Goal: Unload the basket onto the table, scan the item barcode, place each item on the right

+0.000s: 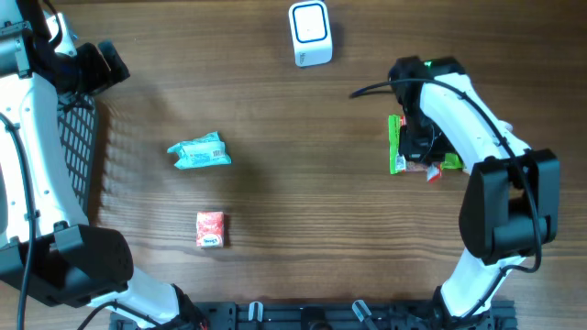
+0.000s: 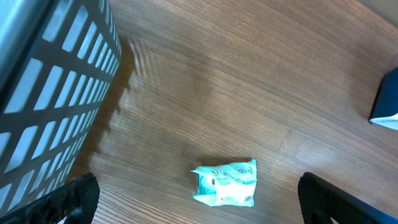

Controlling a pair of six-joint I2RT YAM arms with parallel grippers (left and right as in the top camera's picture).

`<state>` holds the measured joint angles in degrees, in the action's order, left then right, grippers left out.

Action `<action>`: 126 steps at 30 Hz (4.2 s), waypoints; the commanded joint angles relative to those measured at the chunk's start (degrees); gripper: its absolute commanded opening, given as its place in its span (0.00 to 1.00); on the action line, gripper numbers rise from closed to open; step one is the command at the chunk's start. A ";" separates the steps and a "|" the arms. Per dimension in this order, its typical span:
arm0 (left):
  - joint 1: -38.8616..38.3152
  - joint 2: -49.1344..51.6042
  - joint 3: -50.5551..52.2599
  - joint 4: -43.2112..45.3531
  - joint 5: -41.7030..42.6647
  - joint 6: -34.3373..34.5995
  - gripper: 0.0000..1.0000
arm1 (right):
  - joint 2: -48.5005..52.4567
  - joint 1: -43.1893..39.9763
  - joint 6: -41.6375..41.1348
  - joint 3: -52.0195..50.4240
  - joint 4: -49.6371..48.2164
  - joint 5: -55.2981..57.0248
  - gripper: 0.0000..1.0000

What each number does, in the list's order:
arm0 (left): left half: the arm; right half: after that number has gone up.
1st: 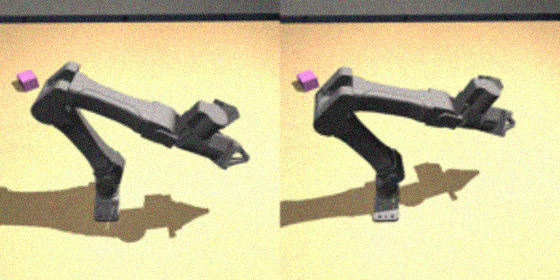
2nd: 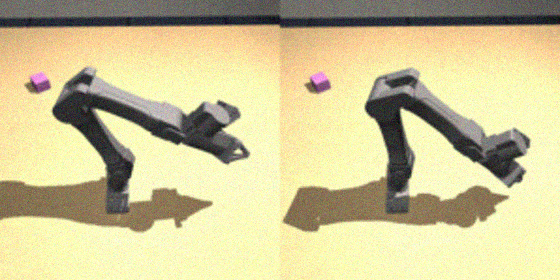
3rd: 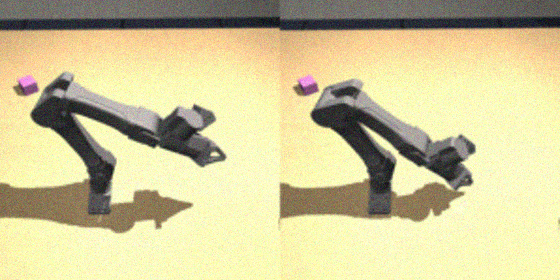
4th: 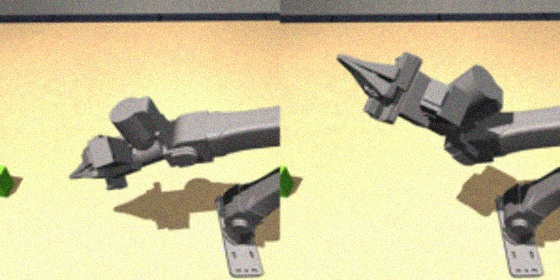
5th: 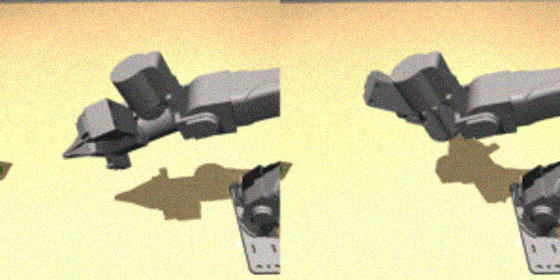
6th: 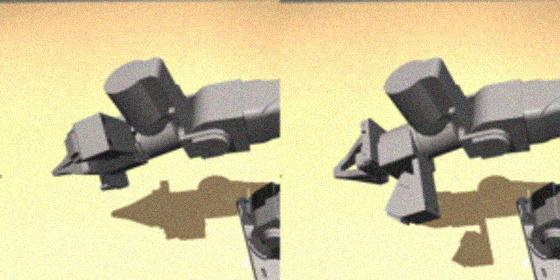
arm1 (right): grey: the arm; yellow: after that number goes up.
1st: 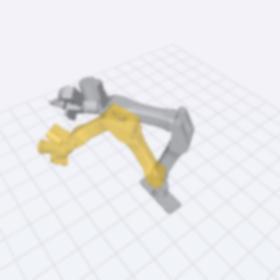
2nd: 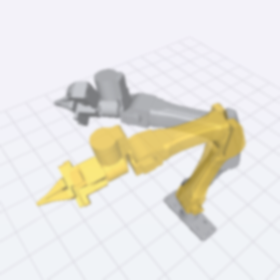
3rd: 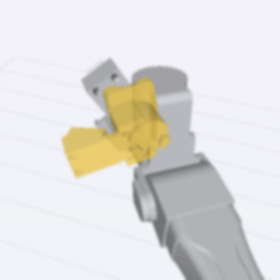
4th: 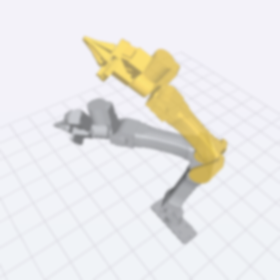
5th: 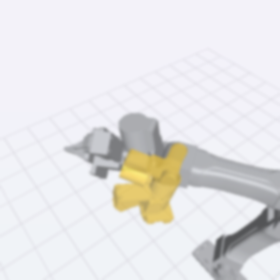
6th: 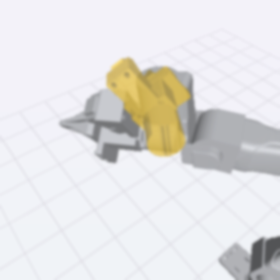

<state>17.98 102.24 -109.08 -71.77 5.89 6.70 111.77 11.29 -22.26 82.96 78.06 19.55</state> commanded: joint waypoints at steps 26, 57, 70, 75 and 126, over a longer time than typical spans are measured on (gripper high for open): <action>0.24 0.00 0.15 0.02 0.70 -0.28 1.00 | -8.94 30.03 8.70 2.58 -32.63 -36.92 0.91; 0.26 0.00 0.15 0.02 0.70 -0.28 1.00 | 4.37 53.51 15.26 -8.85 -65.75 -28.26 1.00; 0.26 0.00 0.15 0.02 0.70 -0.28 1.00 | -0.02 47.54 3.65 -8.81 -50.58 -1.51 0.92; 0.26 0.00 0.15 0.02 0.70 -0.28 1.00 | -2.25 38.97 4.35 -8.81 -44.30 -2.93 0.86; 0.24 0.00 0.15 0.02 0.70 -0.28 1.00 | 3.34 42.36 14.49 -8.85 -57.51 -22.73 0.09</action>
<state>17.98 102.24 -109.08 -71.79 5.91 6.70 113.14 54.04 -6.42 74.28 19.25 -1.50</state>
